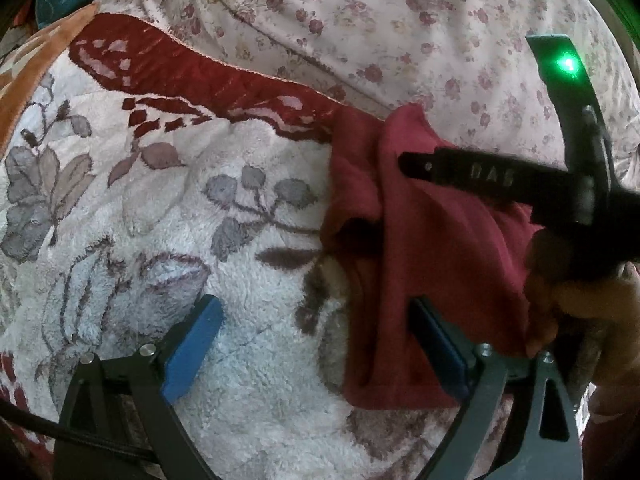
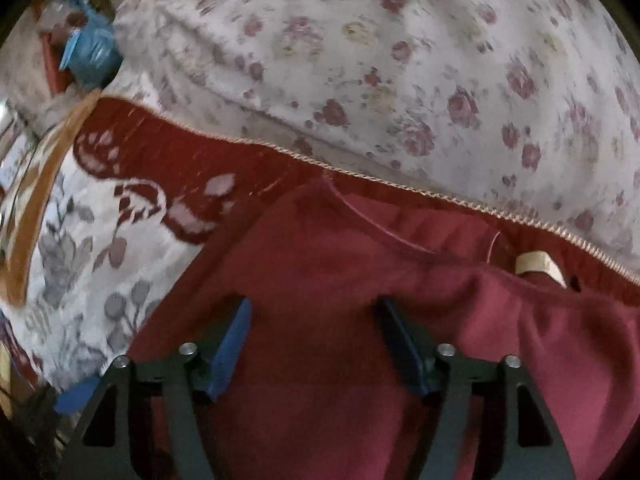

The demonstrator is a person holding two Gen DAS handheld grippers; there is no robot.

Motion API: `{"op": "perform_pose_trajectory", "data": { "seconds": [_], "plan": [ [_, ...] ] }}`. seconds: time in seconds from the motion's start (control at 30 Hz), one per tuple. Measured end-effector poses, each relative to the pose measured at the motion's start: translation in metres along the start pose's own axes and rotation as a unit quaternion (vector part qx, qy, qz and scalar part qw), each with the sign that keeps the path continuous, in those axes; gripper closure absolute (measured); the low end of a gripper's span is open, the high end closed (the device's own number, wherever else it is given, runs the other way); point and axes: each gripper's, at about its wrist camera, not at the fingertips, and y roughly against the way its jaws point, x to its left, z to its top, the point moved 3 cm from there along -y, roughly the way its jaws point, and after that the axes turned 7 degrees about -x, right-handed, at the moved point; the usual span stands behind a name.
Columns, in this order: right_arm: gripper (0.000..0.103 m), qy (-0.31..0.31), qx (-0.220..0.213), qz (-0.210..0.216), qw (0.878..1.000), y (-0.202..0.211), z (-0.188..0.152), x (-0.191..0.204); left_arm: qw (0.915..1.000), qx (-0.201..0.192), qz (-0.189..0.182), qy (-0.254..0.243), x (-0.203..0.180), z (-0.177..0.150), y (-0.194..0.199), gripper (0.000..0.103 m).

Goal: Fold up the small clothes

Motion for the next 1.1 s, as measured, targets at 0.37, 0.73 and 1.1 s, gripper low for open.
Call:
{"op": "perform_pose_trajectory", "data": {
  "seconds": [0.37,0.73,1.1],
  "plan": [
    [0.023,-0.011,0.01,0.043,0.999,0.03,0.002,0.009,1.0,-0.005,-0.001,0.003,0.001,-0.003,-0.001,0.007],
    [0.01,0.013,0.048,0.033,0.998,-0.011,0.015,0.045,1.0,-0.004,0.001,0.002,0.002,-0.004,-0.003,0.007],
    [0.03,0.063,0.041,-0.002,0.997,-0.025,0.017,0.046,0.9966,-0.03,-0.041,0.066,0.012,0.003,-0.007,0.007]
  ]
}}
